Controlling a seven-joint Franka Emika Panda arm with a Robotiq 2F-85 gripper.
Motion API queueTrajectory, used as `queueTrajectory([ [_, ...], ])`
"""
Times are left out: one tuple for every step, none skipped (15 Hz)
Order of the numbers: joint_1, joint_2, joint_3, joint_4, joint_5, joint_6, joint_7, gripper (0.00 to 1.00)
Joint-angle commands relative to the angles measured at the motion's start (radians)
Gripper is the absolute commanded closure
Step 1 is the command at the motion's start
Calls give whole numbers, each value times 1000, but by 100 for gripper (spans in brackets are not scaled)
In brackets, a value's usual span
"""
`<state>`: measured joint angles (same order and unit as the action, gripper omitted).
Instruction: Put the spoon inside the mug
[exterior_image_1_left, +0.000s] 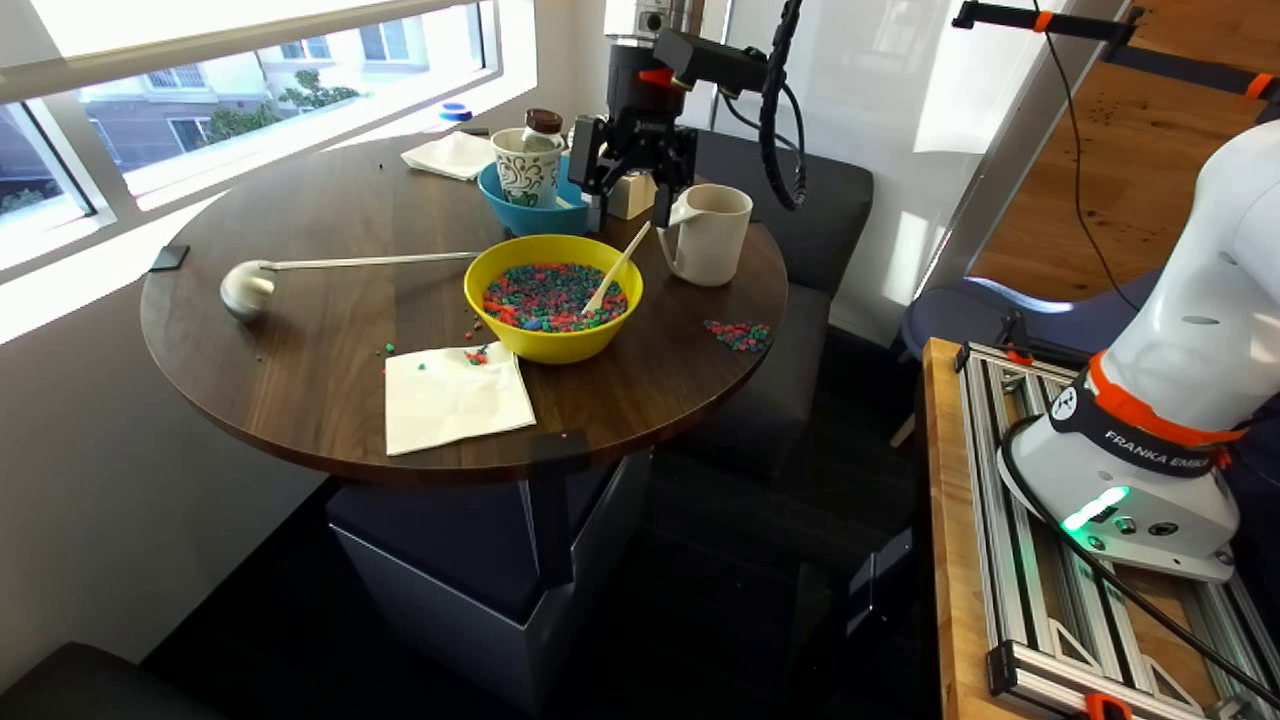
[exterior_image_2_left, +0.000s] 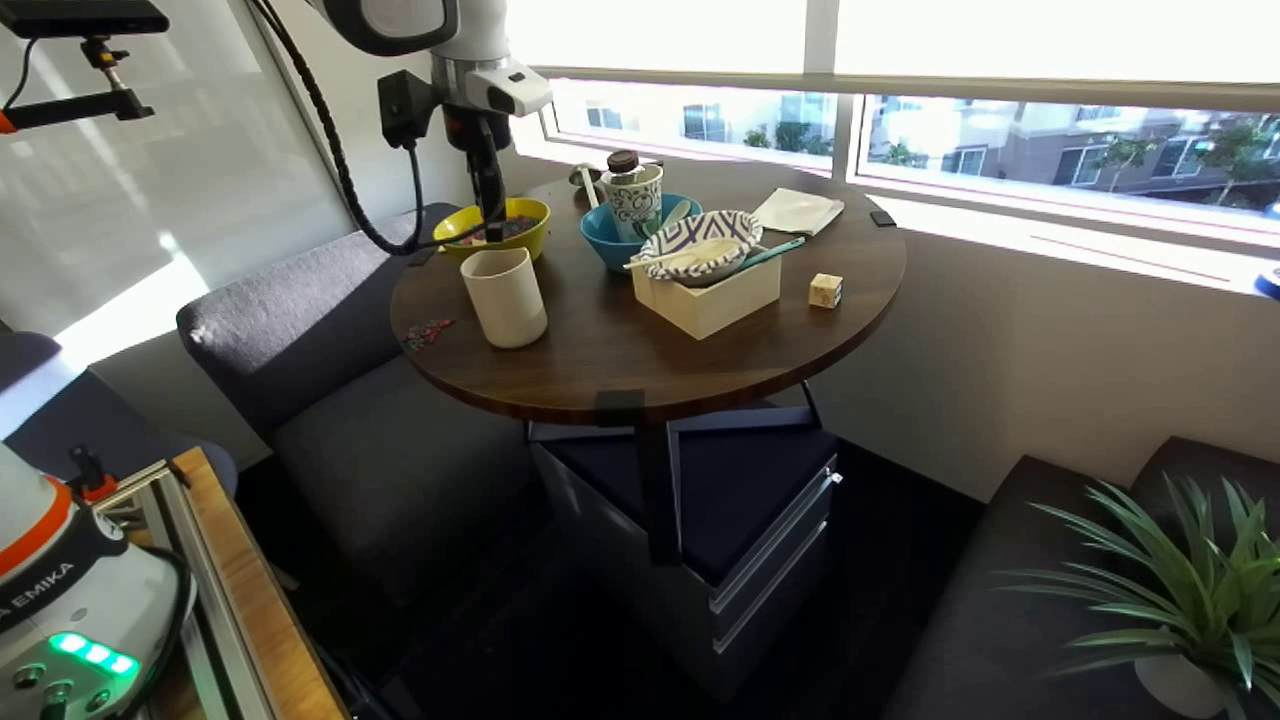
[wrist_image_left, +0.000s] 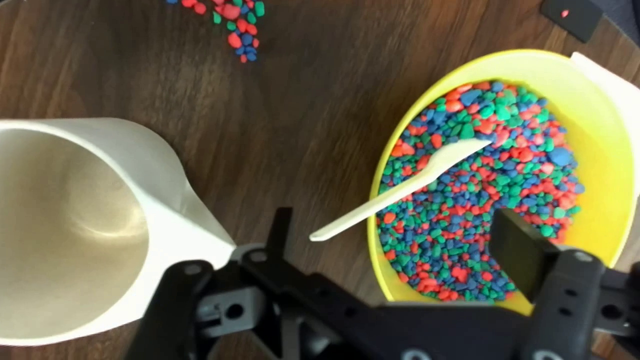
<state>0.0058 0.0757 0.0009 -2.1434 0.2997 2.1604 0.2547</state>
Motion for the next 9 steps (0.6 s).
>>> queueTrajectory([
  [-20,30,0,5,98,18,-206,0],
  [-24,35,-2,5,111,14,-249,0],
  [-30,42,-4,5,121,12,-284,0],
  [-35,49,-5,6,131,11,-316,0],
  [-40,58,-6,9,125,8,-334,0],
  [-40,63,-5,13,108,6,-352,0],
  [-36,65,-2,19,76,2,-366,0],
  [-31,65,0,27,35,-4,-376,0],
  [-22,57,1,41,-38,-14,-376,0],
])
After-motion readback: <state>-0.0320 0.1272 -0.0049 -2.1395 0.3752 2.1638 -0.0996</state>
